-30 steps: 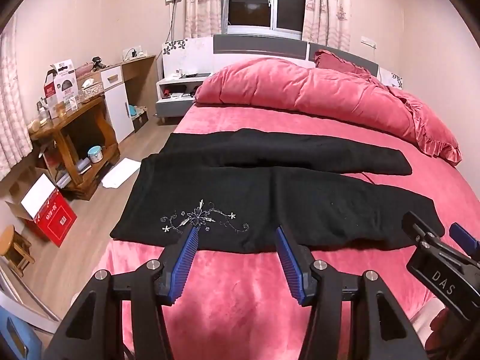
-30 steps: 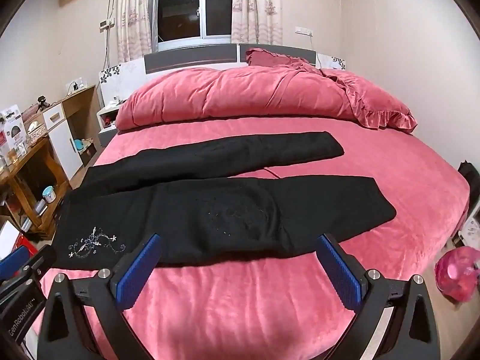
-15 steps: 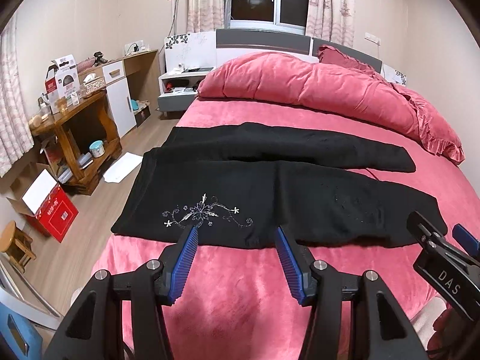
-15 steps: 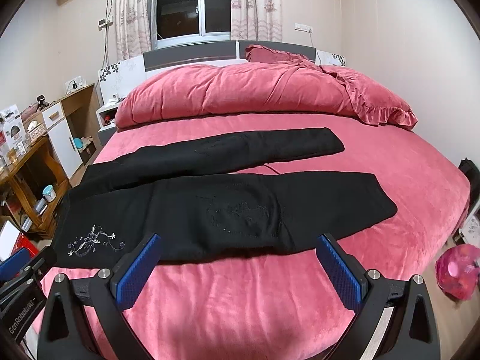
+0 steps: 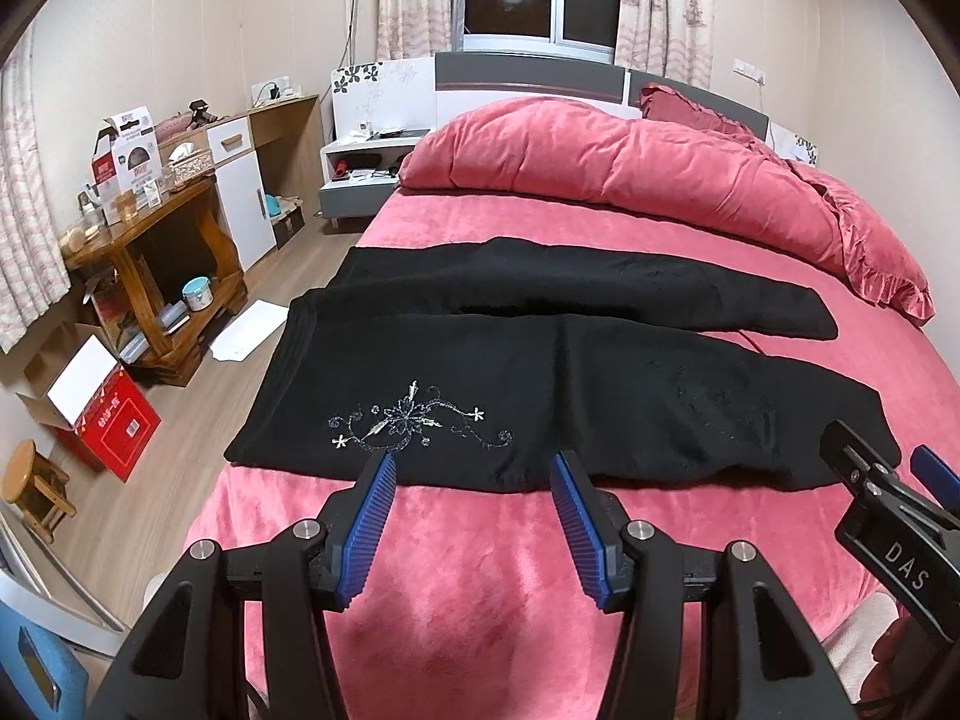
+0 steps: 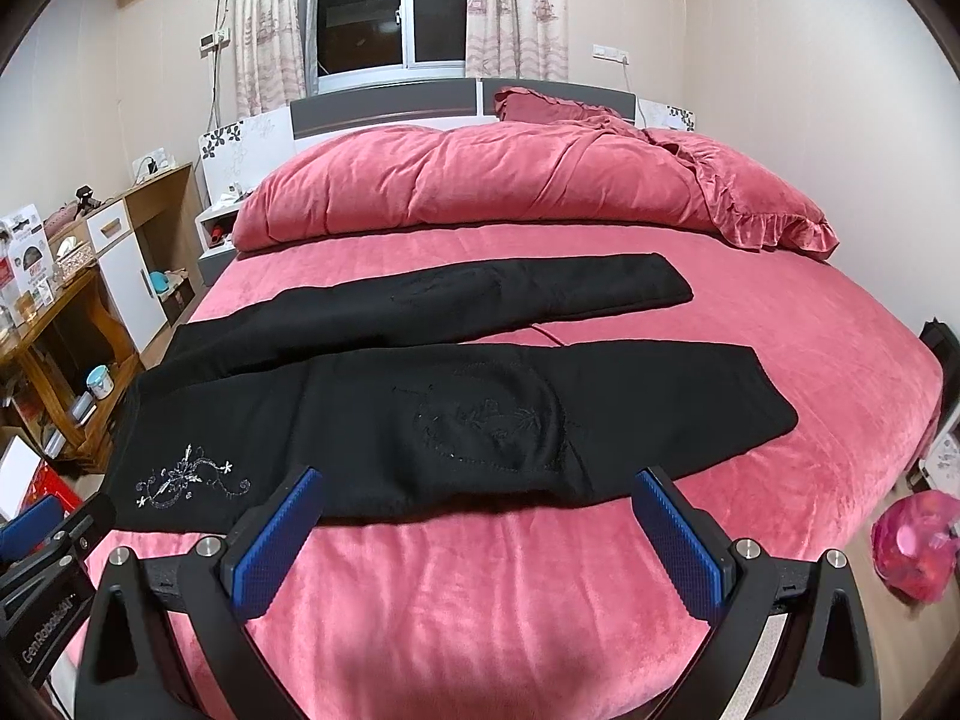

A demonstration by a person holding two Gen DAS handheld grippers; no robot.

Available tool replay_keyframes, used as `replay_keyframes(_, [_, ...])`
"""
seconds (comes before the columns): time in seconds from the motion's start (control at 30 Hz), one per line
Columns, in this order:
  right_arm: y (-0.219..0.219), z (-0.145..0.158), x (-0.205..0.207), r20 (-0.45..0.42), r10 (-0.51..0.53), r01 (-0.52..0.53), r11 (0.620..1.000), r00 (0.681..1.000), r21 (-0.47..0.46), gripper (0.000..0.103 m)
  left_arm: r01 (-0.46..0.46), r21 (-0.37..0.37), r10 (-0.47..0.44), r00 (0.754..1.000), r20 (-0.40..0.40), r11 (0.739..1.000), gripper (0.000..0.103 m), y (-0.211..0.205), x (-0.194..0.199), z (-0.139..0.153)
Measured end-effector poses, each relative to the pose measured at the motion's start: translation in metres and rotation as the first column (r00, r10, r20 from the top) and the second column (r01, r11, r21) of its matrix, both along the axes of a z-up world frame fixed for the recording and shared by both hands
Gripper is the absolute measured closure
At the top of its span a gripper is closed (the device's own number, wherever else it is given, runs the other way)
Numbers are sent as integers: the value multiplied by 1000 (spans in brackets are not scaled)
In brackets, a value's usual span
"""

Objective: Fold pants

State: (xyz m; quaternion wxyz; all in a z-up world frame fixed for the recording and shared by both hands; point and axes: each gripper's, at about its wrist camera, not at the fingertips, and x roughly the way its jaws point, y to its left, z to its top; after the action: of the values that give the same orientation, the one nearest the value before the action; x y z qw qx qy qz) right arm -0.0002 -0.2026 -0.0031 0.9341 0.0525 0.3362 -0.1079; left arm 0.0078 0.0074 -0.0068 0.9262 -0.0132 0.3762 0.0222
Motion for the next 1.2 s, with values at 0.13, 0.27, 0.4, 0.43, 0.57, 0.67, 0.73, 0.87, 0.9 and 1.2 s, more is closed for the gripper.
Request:
replay_keyframes(0.13, [-1, -1, 0, -3, -7, 7, 1000, 1000, 3, 0, -8, 2, 8, 1000, -9, 1000, 48, 2, 1, -2])
replay_keyframes(0.27, [1, -2, 0, -6, -4, 4, 1000, 1000, 3, 0, -7, 4, 7, 1000, -21, 1000, 48, 2, 2, -4])
replay_keyframes(0.4, [2, -3, -1, -8, 3, -3, 1000, 1000, 0, 0, -9, 7, 9, 1000, -26, 1000, 48, 2, 3, -5])
replay_keyframes(0.43, [3, -3, -1, -10, 6, -6, 1000, 1000, 0, 0, -10, 10, 11, 1000, -28, 1000, 48, 2, 4, -5])
replay_keyframes(0.57, [3, -4, 0, -14, 8, -8, 1000, 1000, 0, 0, -17, 11, 18, 999, -33, 1000, 48, 3, 5, -7])
replay_keyframes(0.67, [2, -5, -1, -17, 3, -3, 1000, 1000, 3, 0, -20, 12, 21, 999, -40, 1000, 48, 4, 6, -9])
replay_keyframes(0.73, [3, -6, 0, -23, 3, -2, 1000, 1000, 4, 0, -22, 14, 23, 999, -43, 1000, 48, 4, 6, -11])
replay_keyframes(0.87, [3, -7, 1, -30, 8, -8, 1000, 1000, 1, 0, -24, 17, 25, 998, -52, 1000, 48, 5, 8, -14])
replay_keyframes(0.9, [3, -7, 1, -29, 10, -10, 1000, 1000, 1, 0, -23, 17, 24, 998, -54, 1000, 48, 5, 8, -14])
replay_keyframes(1.2, [0, -14, 5, -49, 6, -5, 1000, 999, 6, 0, -33, 26, 34, 997, -75, 999, 48, 8, 11, -23])
